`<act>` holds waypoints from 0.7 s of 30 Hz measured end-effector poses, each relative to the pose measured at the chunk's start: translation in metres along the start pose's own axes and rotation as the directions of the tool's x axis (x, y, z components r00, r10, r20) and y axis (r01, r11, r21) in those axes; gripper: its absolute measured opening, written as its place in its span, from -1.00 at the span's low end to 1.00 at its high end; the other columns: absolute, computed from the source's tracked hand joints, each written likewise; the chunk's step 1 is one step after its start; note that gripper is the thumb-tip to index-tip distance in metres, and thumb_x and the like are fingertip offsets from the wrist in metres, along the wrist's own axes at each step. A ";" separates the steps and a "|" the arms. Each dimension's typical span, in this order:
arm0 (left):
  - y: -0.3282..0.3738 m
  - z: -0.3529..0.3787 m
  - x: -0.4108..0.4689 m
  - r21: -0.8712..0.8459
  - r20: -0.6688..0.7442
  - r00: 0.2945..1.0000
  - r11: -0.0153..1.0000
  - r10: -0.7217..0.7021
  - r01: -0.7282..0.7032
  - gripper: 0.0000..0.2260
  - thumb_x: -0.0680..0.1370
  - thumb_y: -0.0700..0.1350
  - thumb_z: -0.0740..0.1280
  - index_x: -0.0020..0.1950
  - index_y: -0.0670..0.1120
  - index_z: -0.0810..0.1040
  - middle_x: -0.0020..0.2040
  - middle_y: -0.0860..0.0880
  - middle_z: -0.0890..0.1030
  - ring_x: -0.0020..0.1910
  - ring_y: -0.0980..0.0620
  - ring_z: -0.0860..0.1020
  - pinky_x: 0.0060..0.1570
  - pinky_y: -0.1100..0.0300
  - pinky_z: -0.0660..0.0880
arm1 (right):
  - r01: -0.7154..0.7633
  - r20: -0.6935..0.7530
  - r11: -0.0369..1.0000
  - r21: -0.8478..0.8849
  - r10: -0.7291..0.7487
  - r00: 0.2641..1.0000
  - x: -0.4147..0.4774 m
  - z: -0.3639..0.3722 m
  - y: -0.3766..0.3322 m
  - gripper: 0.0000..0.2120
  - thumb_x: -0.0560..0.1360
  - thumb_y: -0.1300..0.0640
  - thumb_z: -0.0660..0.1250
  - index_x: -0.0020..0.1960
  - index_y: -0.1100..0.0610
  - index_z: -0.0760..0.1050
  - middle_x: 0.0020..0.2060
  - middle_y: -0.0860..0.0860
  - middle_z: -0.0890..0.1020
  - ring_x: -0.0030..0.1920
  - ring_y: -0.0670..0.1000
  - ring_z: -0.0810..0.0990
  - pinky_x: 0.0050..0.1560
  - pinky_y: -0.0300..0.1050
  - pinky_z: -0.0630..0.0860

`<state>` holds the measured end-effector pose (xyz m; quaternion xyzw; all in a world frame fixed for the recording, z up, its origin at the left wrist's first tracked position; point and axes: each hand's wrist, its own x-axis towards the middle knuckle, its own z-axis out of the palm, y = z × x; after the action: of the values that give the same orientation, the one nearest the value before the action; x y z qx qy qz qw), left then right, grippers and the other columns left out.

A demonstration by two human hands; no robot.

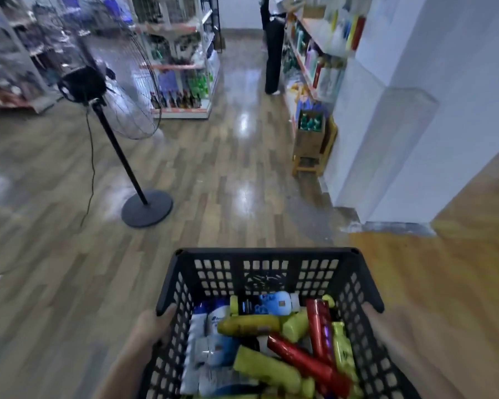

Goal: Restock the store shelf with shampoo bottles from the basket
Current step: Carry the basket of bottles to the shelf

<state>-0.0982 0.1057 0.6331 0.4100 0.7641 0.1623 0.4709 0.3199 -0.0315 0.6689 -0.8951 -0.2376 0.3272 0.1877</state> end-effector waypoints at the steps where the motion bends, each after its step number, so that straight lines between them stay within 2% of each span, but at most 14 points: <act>1: 0.012 -0.003 0.000 -0.025 -0.001 1.000 0.999 0.023 -0.024 -0.68 0.53 0.02 0.37 -0.26 -0.20 0.50 -0.35 -0.19 0.54 -0.36 -0.10 0.51 -0.29 0.09 0.43 | 0.025 -0.029 0.999 0.033 -0.024 0.999 0.007 0.000 -0.006 -0.53 0.64 -0.01 0.23 -0.39 0.13 0.24 -0.54 0.02 0.25 -0.51 0.04 0.24 -0.36 -0.08 0.22; 6: 0.078 -0.010 0.041 -0.204 -0.026 0.994 0.973 0.105 -0.108 -0.70 0.54 -0.02 0.36 -0.26 -0.20 0.43 -0.44 -0.13 0.39 -0.50 -0.06 0.32 -0.41 0.16 0.28 | 0.102 -0.106 0.985 0.140 -0.087 0.990 0.057 -0.008 -0.060 -0.58 0.62 -0.04 0.22 -0.36 0.12 0.33 -0.47 0.07 0.41 -0.44 0.12 0.41 -0.37 -0.08 0.29; 11: 0.168 -0.013 0.088 -0.207 -0.050 0.995 0.973 0.091 -0.100 -0.66 0.53 -0.01 0.37 -0.31 -0.20 0.42 -0.46 -0.13 0.38 -0.53 -0.07 0.28 -0.41 0.16 0.26 | 0.185 -0.136 0.966 0.179 -0.162 0.977 0.125 -0.031 -0.131 -0.62 0.60 -0.03 0.22 -0.31 0.17 0.38 -0.46 0.08 0.44 -0.43 0.11 0.43 -0.37 -0.11 0.29; 14: 0.216 -0.003 0.104 -0.236 -0.023 0.997 0.968 0.079 -0.082 -0.70 0.55 -0.03 0.35 -0.27 -0.18 0.41 -0.43 -0.10 0.35 -0.52 -0.04 0.26 -0.44 0.18 0.23 | 0.206 -0.145 0.960 0.191 -0.180 0.973 0.154 -0.046 -0.175 -0.69 0.59 0.01 0.24 -0.15 0.24 0.49 -0.33 0.13 0.54 -0.32 0.13 0.50 -0.39 -0.13 0.29; 18: 0.271 0.008 0.142 -0.234 -0.031 0.997 0.969 0.077 -0.082 -0.72 0.55 -0.03 0.35 -0.26 -0.16 0.41 -0.44 -0.09 0.37 -0.52 -0.03 0.28 -0.45 0.19 0.24 | 0.212 -0.188 0.965 0.155 -0.182 0.965 0.196 -0.061 -0.231 -0.63 0.57 0.01 0.27 -0.13 0.34 0.57 -0.23 0.29 0.65 -0.19 0.29 0.63 -0.22 0.06 0.51; 21: 0.315 0.015 0.178 -0.227 -0.029 0.999 0.973 0.039 -0.045 -0.71 0.54 -0.01 0.35 -0.26 -0.16 0.42 -0.44 -0.09 0.39 -0.54 -0.01 0.29 -0.47 0.20 0.27 | 0.223 -0.193 0.966 0.127 -0.197 0.961 0.232 -0.070 -0.267 -0.63 0.57 0.04 0.23 -0.12 0.36 0.57 -0.24 0.31 0.65 -0.23 0.28 0.61 -0.26 0.00 0.43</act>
<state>0.0246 0.4345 0.7205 0.3673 0.7374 0.2635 0.5019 0.4426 0.3016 0.7349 -0.8740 -0.2888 0.2406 0.3078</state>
